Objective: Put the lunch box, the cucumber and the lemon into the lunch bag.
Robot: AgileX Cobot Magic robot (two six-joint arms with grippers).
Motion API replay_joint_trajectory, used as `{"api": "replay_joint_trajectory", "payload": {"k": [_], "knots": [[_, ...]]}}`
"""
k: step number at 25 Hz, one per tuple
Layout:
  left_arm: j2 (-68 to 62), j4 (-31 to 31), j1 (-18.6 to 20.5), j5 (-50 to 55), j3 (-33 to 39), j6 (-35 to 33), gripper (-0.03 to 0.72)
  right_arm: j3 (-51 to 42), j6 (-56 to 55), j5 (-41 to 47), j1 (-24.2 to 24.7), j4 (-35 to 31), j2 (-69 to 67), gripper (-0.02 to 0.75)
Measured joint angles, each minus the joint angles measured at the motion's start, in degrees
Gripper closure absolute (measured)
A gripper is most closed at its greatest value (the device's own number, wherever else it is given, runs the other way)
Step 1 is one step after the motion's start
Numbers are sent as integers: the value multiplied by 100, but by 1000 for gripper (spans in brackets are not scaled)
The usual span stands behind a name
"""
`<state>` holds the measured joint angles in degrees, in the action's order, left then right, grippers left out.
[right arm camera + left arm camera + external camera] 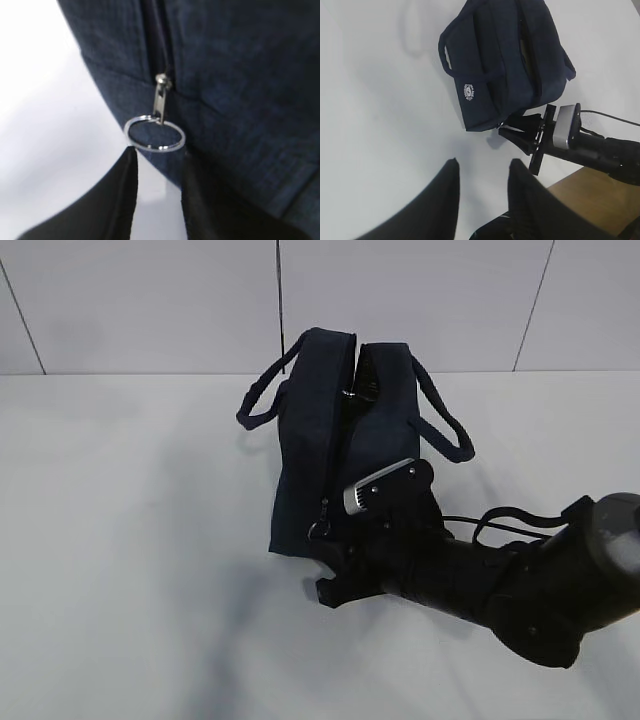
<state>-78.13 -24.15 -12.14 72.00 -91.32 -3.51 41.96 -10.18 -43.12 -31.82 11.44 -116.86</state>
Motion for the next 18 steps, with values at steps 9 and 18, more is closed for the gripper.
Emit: {"api": "replay_joint_trajectory", "payload": {"k": [9, 18], "knots": [[0, 0, 0, 0, 0, 0, 449, 81, -40, 67, 0, 523, -35, 502], [0, 0, 0, 0, 0, 0, 449, 244, -50, 40, 0, 257, -199, 502]]}}
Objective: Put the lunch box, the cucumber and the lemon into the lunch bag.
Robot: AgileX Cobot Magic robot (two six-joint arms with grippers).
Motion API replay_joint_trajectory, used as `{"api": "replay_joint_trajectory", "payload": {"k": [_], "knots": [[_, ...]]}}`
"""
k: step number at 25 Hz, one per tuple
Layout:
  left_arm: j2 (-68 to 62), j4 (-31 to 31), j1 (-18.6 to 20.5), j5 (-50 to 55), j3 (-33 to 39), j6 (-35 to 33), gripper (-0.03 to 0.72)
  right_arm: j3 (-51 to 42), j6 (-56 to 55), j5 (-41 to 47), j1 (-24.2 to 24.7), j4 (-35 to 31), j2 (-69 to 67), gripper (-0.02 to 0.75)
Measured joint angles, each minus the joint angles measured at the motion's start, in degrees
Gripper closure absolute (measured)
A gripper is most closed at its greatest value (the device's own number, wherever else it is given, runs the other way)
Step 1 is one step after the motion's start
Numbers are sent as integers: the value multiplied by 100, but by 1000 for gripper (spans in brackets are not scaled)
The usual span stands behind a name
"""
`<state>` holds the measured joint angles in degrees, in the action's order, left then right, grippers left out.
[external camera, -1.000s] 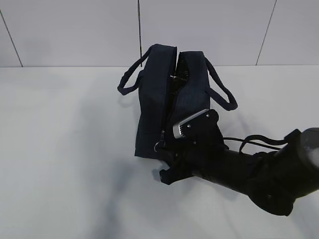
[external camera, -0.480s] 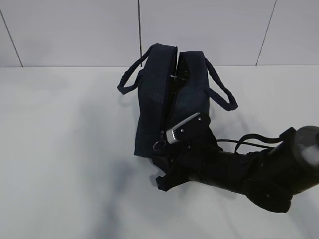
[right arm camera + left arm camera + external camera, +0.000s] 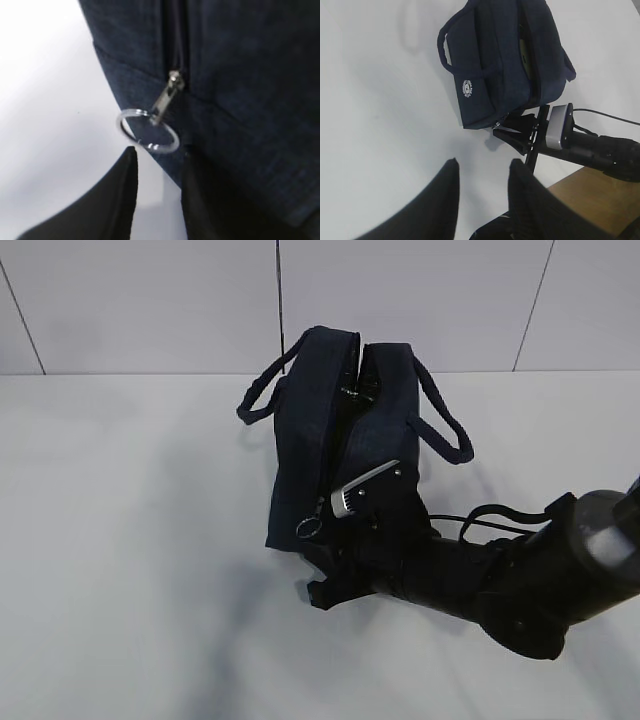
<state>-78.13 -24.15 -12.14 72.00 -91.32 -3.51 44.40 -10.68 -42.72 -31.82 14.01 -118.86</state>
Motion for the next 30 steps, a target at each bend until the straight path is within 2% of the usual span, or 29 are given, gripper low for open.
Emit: {"api": "replay_joint_trajectory", "payload": {"k": [6, 14, 30], "knots": [[0, 0, 0, 0, 0, 0, 449, 0, -2, -168, 0, 344, 0, 502], [0, 33, 0, 0, 0, 0, 449, 0, -12, -718, 0, -205, -40, 502], [0, 33, 0, 0, 0, 0, 449, 0, -376, -590, 0, -55, -61, 494]]}}
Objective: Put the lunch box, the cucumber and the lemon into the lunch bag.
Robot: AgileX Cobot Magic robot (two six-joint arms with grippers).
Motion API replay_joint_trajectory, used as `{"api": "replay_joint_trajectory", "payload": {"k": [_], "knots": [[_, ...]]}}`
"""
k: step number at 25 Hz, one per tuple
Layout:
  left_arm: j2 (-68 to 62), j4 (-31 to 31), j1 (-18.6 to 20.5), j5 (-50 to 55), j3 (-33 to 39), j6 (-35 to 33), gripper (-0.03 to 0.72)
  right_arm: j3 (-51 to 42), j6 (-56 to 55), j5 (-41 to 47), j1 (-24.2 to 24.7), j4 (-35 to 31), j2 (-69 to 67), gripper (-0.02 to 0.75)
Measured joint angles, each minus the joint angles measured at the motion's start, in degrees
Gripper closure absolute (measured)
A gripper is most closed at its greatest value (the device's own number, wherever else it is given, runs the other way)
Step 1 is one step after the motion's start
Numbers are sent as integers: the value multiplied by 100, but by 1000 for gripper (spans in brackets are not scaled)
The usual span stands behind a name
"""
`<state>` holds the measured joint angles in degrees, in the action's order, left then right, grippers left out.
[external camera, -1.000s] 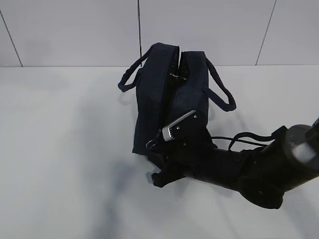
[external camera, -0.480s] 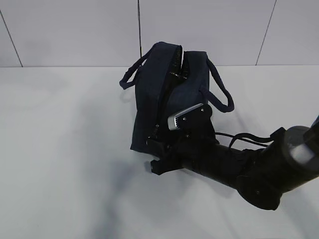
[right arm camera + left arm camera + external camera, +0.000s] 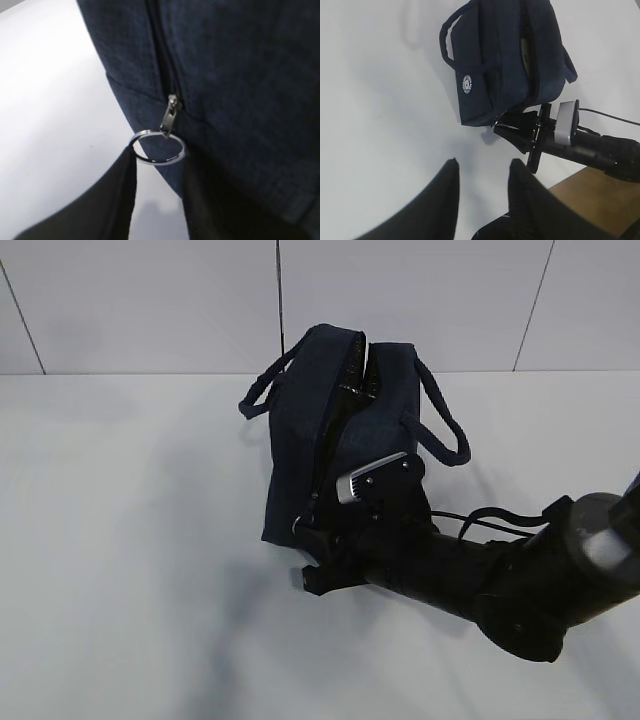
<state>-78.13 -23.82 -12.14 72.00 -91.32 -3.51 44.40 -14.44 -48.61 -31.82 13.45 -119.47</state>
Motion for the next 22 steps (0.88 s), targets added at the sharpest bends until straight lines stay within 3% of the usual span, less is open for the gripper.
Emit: {"api": "replay_joint_trajectory", "payload": {"k": [8, 22], "knots": [[0, 3, 0, 0, 0, 0, 449, 0, -45, 12, 0, 0, 0, 333], [0, 3, 0, 0, 0, 0, 449, 134, -58, -262, 0, -287, -141, 316]]}}
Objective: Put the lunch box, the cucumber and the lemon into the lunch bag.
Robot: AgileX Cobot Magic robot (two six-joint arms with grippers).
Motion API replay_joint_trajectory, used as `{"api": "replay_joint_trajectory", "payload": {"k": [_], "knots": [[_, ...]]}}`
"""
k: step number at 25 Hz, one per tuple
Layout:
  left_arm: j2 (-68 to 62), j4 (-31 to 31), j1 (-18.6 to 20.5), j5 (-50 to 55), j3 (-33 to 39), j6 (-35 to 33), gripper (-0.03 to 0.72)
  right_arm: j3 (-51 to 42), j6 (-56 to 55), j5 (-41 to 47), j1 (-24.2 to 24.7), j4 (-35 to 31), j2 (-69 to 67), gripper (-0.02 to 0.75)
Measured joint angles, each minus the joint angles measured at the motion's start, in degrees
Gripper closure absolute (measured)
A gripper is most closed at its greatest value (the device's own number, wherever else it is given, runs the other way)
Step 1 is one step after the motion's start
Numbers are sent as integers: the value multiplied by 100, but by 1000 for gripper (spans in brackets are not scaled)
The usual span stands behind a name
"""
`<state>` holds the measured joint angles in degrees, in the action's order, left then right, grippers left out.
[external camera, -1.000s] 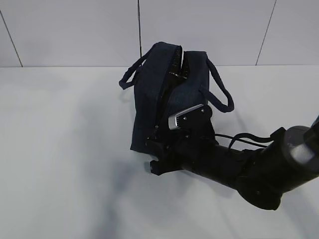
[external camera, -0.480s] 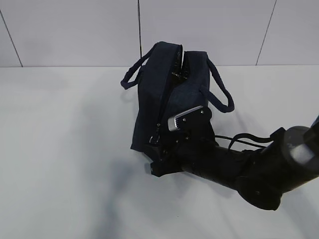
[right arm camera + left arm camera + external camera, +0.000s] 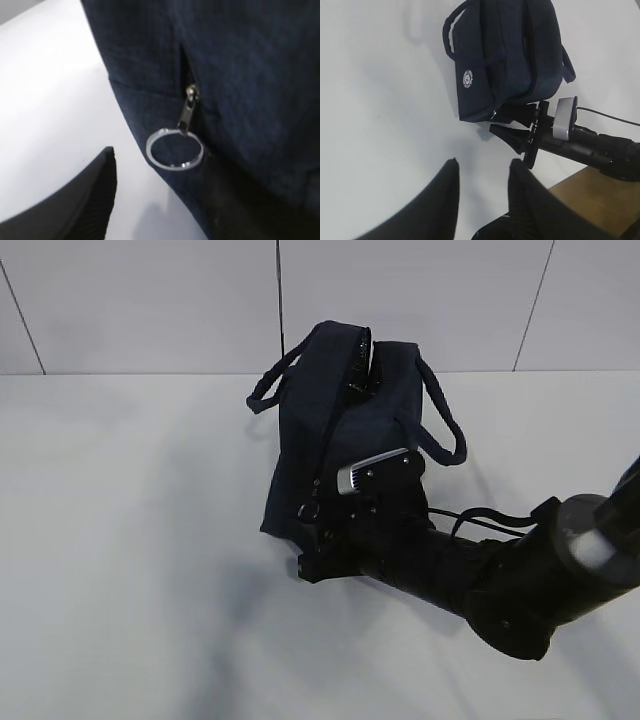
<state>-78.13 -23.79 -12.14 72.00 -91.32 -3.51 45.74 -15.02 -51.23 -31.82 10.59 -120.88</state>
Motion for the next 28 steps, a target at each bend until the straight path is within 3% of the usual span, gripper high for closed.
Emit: {"api": "replay_joint_trajectory", "payload": {"k": [13, 28], "knots": [[0, 0, 0, 0, 0, 0, 449, 22, -9, -318, 0, -347, 0, 314], [0, -58, 0, 0, 0, 0, 449, 33, -208, -348, 0, 292, 0, 314]]}}
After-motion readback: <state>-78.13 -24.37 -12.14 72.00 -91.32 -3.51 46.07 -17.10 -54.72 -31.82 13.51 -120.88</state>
